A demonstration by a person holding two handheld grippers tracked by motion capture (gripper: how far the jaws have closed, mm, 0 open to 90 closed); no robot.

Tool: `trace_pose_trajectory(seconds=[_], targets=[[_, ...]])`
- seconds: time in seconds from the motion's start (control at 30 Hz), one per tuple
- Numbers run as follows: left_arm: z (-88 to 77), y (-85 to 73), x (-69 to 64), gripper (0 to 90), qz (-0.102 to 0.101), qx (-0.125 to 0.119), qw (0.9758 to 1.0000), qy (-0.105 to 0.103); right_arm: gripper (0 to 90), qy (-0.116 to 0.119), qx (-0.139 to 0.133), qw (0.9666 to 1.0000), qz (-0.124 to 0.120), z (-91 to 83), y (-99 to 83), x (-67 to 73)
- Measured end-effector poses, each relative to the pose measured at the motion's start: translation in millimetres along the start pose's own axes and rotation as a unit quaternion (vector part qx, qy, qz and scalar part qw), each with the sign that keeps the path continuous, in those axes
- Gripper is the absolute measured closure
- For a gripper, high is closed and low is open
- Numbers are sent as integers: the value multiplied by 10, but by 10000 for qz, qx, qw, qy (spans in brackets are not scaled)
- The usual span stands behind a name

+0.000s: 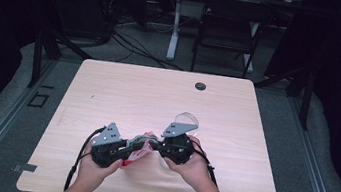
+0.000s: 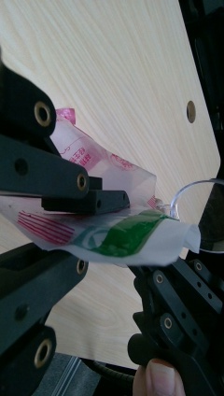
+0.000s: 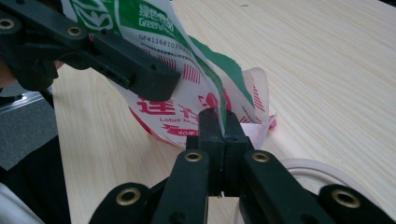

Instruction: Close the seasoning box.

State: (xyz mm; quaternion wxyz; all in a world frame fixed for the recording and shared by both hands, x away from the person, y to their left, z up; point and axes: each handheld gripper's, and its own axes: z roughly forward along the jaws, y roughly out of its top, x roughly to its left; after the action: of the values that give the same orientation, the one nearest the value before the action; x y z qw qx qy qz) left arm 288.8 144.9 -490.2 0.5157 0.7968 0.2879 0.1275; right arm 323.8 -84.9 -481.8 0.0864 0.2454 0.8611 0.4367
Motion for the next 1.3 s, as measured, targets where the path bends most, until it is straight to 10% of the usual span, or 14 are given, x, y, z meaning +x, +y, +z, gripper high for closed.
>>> trace_pose_trajectory(seconds=[0.43, 0.5, 0.83, 1.1, 1.3], targets=[[87, -206, 33, 516, -102, 154, 9997, 182, 900, 81, -39, 9999, 69, 8, 30, 2], [100, -263, 15, 496, 187, 156, 9987, 445, 900, 85, -60, 9999, 72, 13, 43, 9], [197, -444, 71, 426, 131, 494, 9971, 561, 900, 116, -86, 9999, 77, 26, 68, 14], [246, -576, 168, 377, -432, 503, 9951, 730, 900, 109, -129, 9998, 70, 33, 68, 15], [297, -630, 174, 315, -431, 601, 9939, 817, 900, 115, -137, 9998, 77, 35, 68, 12]])
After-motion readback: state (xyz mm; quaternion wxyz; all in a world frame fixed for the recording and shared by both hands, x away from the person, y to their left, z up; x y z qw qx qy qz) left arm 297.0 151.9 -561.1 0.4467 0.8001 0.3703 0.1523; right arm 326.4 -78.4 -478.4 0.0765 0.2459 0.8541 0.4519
